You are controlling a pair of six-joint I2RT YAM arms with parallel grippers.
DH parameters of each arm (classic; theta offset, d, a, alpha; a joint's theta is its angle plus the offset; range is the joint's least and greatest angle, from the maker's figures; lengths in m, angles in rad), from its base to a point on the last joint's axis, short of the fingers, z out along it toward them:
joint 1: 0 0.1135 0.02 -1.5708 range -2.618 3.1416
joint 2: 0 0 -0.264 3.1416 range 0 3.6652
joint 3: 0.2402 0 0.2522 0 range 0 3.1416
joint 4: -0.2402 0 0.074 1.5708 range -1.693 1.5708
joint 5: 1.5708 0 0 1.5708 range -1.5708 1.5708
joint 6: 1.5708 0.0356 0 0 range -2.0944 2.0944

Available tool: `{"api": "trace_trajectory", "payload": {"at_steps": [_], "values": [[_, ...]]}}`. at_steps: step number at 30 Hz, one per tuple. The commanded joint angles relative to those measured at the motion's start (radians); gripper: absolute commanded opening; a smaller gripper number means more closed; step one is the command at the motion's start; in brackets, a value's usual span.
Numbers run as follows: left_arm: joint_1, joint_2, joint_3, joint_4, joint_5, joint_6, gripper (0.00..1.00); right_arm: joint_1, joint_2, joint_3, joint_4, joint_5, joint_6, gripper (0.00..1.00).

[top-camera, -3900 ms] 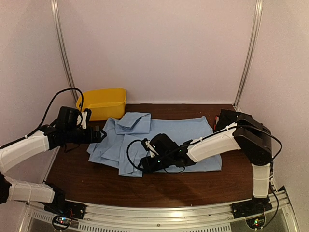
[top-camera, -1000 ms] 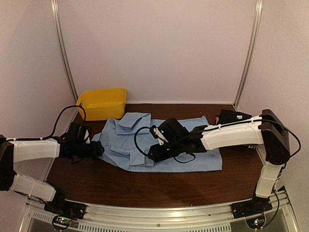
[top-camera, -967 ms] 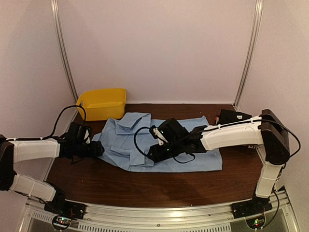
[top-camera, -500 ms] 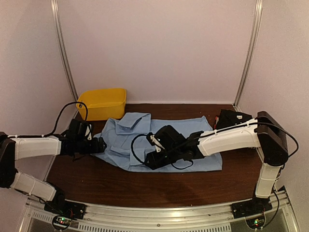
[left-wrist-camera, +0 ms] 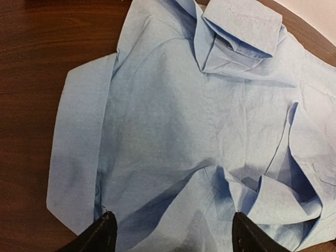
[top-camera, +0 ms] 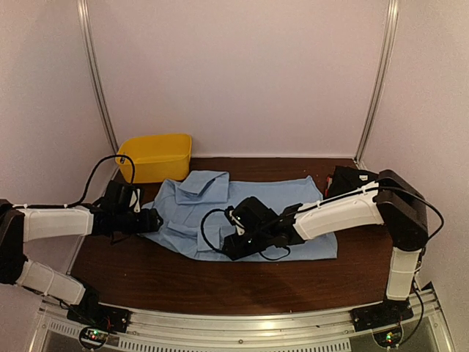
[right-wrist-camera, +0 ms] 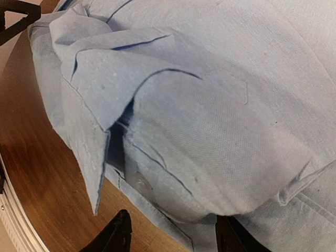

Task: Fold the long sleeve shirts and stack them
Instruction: Pick up the sleeve from the 1/3-folded shirt.

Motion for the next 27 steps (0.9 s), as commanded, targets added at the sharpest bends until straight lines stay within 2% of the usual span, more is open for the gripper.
{"api": "trace_trajectory", "payload": {"at_steps": [1,7,10,15,21,27], "values": [[0.007,0.004,0.000,0.058,0.013,0.013,0.75,-0.008,0.026,-0.001,0.049,0.022,-0.004,0.56],[0.007,0.007,-0.014,0.066,0.014,0.013,0.70,-0.013,0.032,0.003,0.107,-0.009,-0.003,0.52],[0.007,0.007,-0.016,0.066,0.002,0.020,0.66,-0.016,0.028,0.005,0.120,-0.014,-0.001,0.47],[0.007,0.020,-0.013,0.066,-0.018,0.031,0.63,-0.016,0.011,0.003,0.125,-0.041,-0.004,0.27],[0.007,0.039,-0.023,0.079,-0.018,0.037,0.49,-0.019,-0.063,0.022,0.073,-0.051,-0.033,0.01],[0.007,0.019,-0.055,0.086,-0.006,0.036,0.34,-0.022,-0.140,0.115,-0.055,-0.019,-0.093,0.00]]}}
